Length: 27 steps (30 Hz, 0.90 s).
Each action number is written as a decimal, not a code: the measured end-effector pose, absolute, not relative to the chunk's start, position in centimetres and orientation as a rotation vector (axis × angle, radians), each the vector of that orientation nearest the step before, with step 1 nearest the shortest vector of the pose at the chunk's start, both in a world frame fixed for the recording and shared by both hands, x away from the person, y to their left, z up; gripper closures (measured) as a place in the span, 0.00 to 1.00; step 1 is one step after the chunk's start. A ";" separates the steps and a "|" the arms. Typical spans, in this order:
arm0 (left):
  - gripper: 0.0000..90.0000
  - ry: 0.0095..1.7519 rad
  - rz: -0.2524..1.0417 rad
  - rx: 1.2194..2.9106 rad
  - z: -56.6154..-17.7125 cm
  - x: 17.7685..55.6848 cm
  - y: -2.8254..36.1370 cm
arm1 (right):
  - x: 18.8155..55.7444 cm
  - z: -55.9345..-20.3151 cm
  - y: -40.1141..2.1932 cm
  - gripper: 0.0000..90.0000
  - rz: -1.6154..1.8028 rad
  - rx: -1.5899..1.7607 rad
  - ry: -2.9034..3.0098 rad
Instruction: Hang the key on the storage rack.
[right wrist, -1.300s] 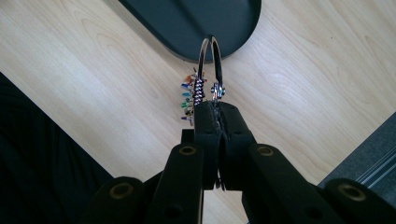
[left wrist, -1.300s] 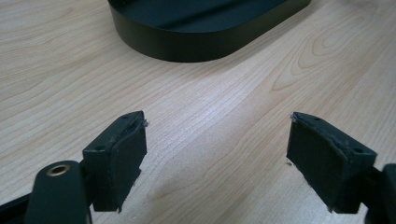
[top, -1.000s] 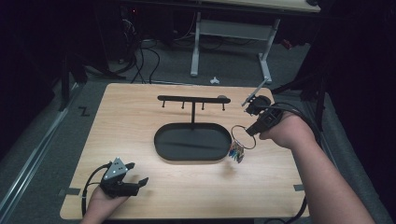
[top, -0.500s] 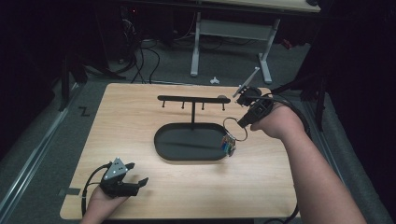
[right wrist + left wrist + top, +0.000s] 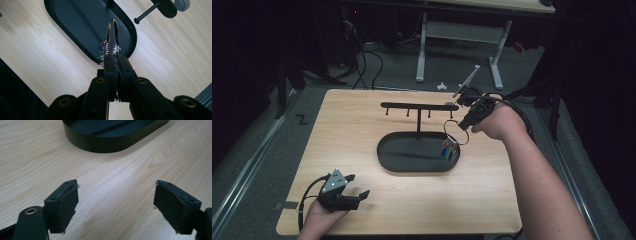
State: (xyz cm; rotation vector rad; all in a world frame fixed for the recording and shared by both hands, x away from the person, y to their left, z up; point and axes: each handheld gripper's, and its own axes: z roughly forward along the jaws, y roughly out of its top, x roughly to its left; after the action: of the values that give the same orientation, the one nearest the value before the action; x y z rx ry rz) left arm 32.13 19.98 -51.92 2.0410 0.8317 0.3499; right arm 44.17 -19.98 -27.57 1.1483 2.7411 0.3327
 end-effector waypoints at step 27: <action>0.23 0.841 0.350 2.036 -52.0 32.0 20.2 | 48.9 -28.8 -19.6 0.98 0.328 1.200 2.724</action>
State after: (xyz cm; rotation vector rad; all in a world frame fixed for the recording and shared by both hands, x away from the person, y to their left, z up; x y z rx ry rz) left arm 32.03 20.23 -51.97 2.0357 0.8408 0.3496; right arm 48.92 -19.58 -28.79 1.2001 2.7243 0.3279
